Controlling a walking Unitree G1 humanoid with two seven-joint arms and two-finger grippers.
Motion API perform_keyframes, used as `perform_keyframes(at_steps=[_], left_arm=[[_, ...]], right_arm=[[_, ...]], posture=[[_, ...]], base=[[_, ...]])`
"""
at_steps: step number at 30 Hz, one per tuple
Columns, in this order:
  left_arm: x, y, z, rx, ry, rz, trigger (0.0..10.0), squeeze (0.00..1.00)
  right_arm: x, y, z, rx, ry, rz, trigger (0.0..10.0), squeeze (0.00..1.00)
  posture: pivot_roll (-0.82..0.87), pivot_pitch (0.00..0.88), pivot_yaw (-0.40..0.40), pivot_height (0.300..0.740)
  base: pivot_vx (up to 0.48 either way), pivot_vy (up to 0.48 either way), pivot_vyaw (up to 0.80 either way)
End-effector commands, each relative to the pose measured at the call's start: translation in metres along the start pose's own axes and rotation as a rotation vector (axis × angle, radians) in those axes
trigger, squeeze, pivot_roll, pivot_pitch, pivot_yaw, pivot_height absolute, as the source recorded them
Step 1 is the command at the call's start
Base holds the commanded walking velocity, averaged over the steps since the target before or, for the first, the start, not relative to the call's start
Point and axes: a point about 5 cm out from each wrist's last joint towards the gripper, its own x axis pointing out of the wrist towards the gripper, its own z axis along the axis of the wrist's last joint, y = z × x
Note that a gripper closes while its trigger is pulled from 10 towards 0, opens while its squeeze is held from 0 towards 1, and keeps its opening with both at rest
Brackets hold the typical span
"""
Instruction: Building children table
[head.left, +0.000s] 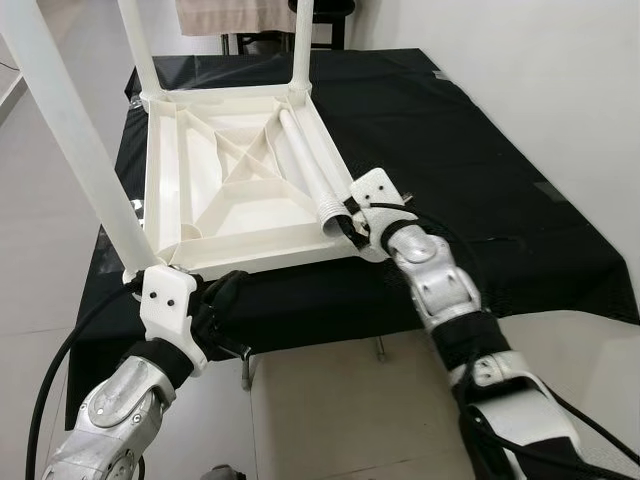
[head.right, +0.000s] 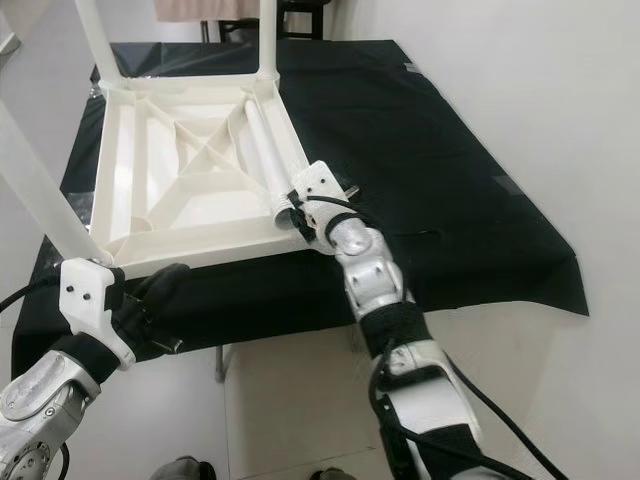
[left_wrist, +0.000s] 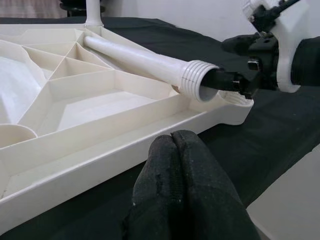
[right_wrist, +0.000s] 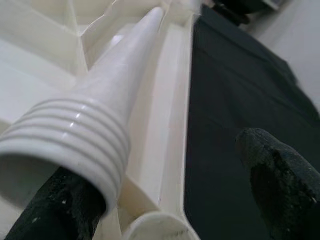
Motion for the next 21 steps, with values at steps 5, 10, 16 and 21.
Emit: perform_keyframes(at_steps=[5, 10, 16, 21], left_arm=[[0.0, -0.005, -0.002, -0.015, -0.003, -0.009, 10.0, 0.0], [0.001, -0.006, -0.002, -0.016, -0.005, -0.009, 10.0, 0.0], [0.002, -0.006, -0.003, -0.02, -0.004, -0.015, 10.0, 0.0], [0.004, -0.006, -0.003, -0.019, -0.002, -0.019, 10.0, 0.0]], right_arm=[[0.004, 0.014, -0.003, 0.007, 0.022, -0.066, 1.7, 0.0], [0.005, 0.018, -0.004, 0.027, 0.015, -0.102, 0.0, 0.0], [0.004, 0.006, -0.006, 0.047, -0.004, -0.126, 0.0, 0.0], [0.0, 0.01, -0.013, 0.083, -0.041, -0.021, 0.0, 0.0]], posture=[[0.12, 0.109, -0.083, 0.74], [0.11, 0.106, -0.089, 0.74], [0.08, 0.1, -0.084, 0.74], [0.08, 0.096, -0.08, 0.74]], base=[[0.0, 0.0, 0.0], [0.0, 0.0, 0.0], [0.0, 0.0, 0.0], [0.0, 0.0, 0.0]])
